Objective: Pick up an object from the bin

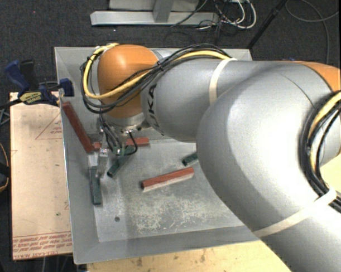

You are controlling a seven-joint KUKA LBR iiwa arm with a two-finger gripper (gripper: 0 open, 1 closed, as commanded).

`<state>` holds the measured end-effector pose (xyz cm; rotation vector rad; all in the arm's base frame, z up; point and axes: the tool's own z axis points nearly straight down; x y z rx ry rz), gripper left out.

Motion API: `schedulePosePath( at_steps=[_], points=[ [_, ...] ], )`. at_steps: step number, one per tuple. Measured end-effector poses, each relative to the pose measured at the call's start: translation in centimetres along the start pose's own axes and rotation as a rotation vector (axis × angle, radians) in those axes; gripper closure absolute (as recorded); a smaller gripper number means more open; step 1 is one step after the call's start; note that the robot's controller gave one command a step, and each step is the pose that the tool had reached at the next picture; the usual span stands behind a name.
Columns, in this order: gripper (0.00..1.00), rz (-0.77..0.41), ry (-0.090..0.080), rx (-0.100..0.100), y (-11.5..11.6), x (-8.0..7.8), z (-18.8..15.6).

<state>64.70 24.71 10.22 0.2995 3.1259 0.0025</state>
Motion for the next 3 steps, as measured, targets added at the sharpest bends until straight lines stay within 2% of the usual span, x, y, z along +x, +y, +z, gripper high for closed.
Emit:
schedulePosePath(
  at_steps=[1, 2, 3],
  points=[
    [1.00, -0.009, 0.001, 0.000, -5.5, 2.4, 3.0],
    [1.00, -0.009, 0.001, 0.000, -5.5, 2.4, 3.0],
    [1.00, -0.040, -0.002, -0.001, -4.0, 2.5, -10.4]
  ],
)
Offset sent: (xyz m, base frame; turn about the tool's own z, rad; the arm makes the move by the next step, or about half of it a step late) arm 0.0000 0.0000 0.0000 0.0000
